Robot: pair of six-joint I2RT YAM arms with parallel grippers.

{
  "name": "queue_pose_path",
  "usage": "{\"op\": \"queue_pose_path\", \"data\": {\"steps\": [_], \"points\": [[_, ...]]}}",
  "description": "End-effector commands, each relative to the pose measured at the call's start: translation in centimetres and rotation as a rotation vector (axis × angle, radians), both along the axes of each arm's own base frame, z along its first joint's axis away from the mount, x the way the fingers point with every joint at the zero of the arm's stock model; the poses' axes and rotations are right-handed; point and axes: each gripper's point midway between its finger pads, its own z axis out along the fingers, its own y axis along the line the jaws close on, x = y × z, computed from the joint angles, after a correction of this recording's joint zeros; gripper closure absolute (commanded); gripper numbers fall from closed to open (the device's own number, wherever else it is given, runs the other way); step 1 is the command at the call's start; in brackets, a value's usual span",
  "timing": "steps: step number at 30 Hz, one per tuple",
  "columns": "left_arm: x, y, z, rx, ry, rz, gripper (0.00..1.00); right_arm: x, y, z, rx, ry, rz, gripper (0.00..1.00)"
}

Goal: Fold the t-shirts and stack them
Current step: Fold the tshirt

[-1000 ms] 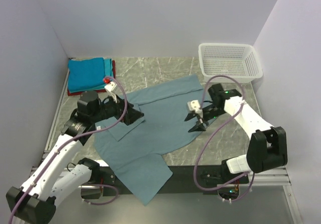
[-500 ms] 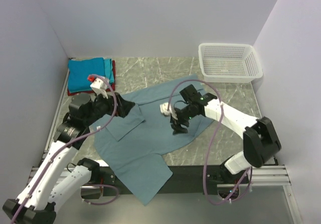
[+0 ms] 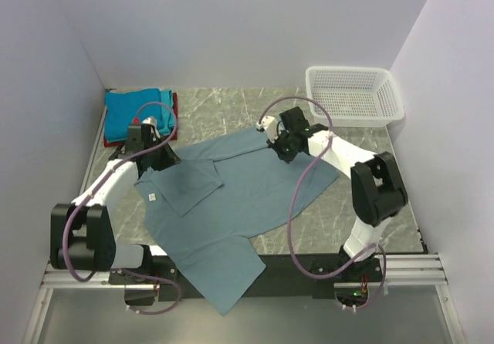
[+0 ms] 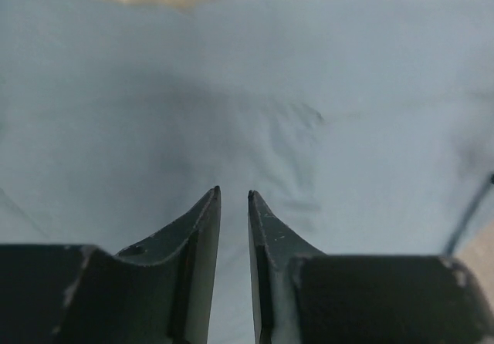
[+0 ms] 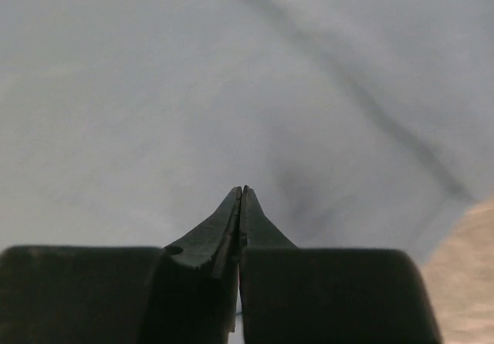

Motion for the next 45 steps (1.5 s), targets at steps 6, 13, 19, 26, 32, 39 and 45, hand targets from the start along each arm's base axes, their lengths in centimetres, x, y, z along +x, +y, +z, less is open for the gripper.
{"op": "queue_pose_path", "data": {"steps": [6, 13, 19, 26, 32, 39, 45], "points": [[4.4, 5.5, 0.8, 0.141, -0.010, 0.265, 0.91, 12.4, -1.0, 2.7, -0.170, -0.202, -0.165, 1.00], [5.3, 6.5, -1.5, 0.176, 0.058, 0.288, 0.93, 13.7, -3.4, -1.4, -0.395, -0.181, -0.067, 1.00], [5.1, 6.2, -4.9, 0.186, 0.168, 0.263, 0.94, 13.8, -3.4, -3.7, -0.440, -0.108, -0.007, 1.00], [5.0, 6.5, -7.1, 0.210, 0.236, 0.268, 0.94, 14.5, -2.5, -4.8, -0.444, -0.069, 0.043, 1.00], [6.8, 6.8, -7.3, 0.224, 0.252, 0.275, 0.94, 15.8, -1.9, -5.0, -0.433, -0.057, 0.049, 1.00], [8.5, 8.1, -7.9, 0.225, 0.275, 0.297, 0.94, 17.4, -1.3, -4.5, -0.414, -0.066, 0.040, 1.00], [9.3, 9.3, -7.9, 0.223, 0.275, 0.322, 0.95, 18.7, -1.0, -4.4, -0.411, -0.084, 0.031, 1.00]]}}
